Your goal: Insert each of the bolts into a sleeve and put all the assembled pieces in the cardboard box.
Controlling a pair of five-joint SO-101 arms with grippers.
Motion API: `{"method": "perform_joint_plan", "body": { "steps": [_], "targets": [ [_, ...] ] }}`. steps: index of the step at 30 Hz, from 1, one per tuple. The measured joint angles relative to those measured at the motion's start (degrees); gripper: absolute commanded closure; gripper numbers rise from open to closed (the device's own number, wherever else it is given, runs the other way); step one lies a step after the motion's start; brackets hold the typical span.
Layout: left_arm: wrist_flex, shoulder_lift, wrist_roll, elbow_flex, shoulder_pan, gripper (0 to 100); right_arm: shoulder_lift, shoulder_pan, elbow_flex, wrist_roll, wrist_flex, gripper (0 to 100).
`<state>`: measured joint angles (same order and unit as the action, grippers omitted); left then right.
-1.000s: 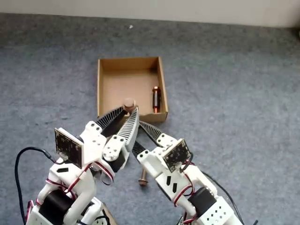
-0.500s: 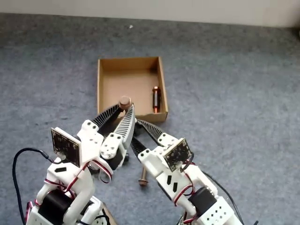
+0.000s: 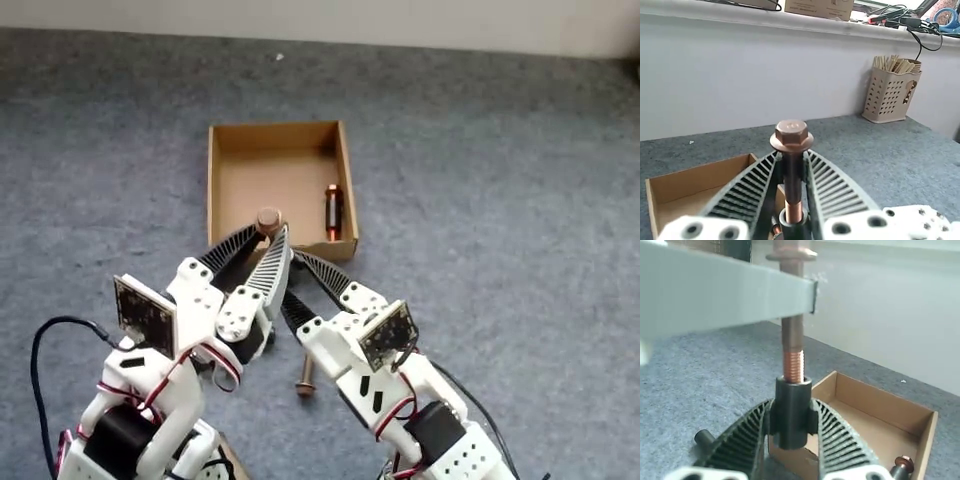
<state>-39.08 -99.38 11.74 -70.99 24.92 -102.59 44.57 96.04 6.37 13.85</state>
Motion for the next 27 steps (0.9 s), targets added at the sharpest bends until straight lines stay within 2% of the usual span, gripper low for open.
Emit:
{"method": "perform_joint_plan", "body": {
  "steps": [4,6,10,19,23,27],
  "targets": [
    [-0.35,0.0,-2.2,-0.62,0.09,87,0.0,0.0,0.0,0.0,0.0,99.5],
    [-1.49,0.0,-2.29,-0.88,-0.26,84,0.0,0.0,0.0,0.0,0.0,99.5],
    [-4.31,0.7,-2.02,-1.23,0.0,84,-0.53,-0.35,0.0,0.0,-0.09,99.5],
    [-4.75,0.53,-2.29,-1.23,-0.09,84,-0.53,-0.35,0.0,-0.09,-0.09,99.5],
    [-9.32,0.62,-2.46,1.93,-0.09,84,-0.53,-0.62,0.0,-0.09,0.7,99.5],
    [-14.59,0.09,-5.63,5.89,-0.18,84,-0.53,-2.46,0.0,-0.09,5.19,99.5]
  ]
}}
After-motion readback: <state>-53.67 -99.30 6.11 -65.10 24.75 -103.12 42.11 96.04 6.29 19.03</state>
